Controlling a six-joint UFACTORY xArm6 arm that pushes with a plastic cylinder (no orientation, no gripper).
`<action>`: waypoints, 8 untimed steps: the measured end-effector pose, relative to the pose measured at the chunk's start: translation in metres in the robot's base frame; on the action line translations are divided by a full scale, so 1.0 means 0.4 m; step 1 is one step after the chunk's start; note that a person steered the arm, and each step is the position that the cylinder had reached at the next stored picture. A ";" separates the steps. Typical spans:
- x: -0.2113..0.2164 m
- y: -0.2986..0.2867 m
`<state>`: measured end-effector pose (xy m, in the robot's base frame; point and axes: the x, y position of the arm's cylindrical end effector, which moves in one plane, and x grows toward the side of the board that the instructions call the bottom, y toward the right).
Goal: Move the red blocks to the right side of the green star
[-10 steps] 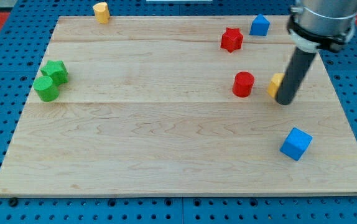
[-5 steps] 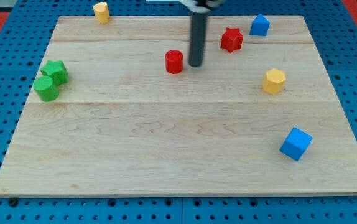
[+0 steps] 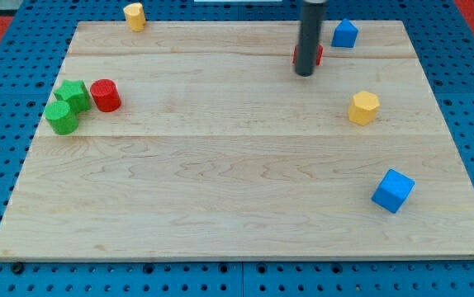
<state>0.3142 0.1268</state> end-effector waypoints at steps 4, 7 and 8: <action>-0.114 -0.198; -0.046 -0.728; 0.041 -0.802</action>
<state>0.3305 -0.1940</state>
